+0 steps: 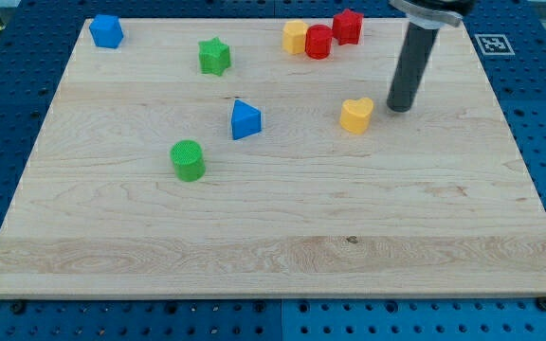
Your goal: Tap the bottom right side of the yellow heart
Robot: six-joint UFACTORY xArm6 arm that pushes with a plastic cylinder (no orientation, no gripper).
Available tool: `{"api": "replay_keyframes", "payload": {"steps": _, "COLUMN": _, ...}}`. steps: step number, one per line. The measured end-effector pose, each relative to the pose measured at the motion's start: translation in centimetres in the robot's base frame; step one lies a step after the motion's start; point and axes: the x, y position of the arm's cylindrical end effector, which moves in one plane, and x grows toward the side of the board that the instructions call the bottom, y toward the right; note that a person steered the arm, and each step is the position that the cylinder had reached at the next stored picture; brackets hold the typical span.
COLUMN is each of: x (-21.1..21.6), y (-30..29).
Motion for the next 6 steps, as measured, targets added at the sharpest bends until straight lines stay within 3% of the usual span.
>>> {"api": "replay_keyframes", "payload": {"steps": 2, "x": 3.9, "y": 0.9}}
{"api": "replay_keyframes", "payload": {"steps": 3, "x": 4.1, "y": -2.3}}
{"api": "replay_keyframes", "payload": {"steps": 6, "x": -1.1, "y": -4.8}}
